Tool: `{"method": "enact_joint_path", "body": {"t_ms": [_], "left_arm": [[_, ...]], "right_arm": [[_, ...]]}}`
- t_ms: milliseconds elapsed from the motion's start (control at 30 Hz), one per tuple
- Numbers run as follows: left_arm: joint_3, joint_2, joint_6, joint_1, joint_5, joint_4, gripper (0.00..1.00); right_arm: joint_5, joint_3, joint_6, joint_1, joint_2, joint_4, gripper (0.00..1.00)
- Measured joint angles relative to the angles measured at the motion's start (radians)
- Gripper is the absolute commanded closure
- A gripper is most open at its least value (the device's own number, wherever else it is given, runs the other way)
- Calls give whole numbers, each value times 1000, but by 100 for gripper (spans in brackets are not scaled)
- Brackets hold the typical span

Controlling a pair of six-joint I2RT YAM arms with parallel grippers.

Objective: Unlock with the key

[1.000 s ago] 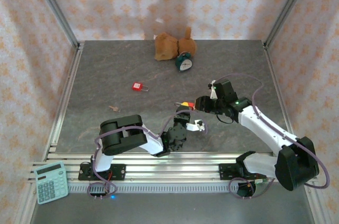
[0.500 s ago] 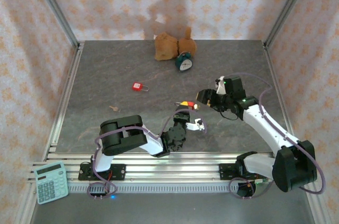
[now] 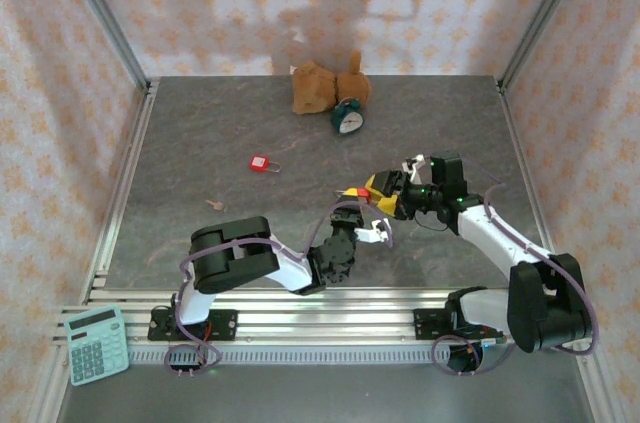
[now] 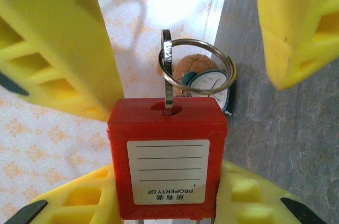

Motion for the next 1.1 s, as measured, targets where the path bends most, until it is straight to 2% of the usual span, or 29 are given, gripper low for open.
{"method": "enact_joint_path", "body": {"t_ms": [467, 600, 767, 900, 1033, 1100], "left_arm": [[35, 17, -3, 0, 2, -14, 93], [35, 17, -3, 0, 2, -14, 93], [35, 17, -2, 0, 7, -15, 93], [35, 17, -2, 0, 8, -15, 93], [35, 18, -2, 0, 7, -15, 93], [36, 19, -3, 0, 3, -11, 92]], "right_arm": [[-27, -5, 42, 18, -7, 49, 55], [-24, -8, 43, 18, -7, 52, 55], [-25, -8, 53, 23, -7, 59, 44], [-25, -8, 57, 31, -5, 63, 43], [-24, -10, 56, 32, 5, 68, 60], [-19, -10, 55, 33, 5, 69, 66]]}}
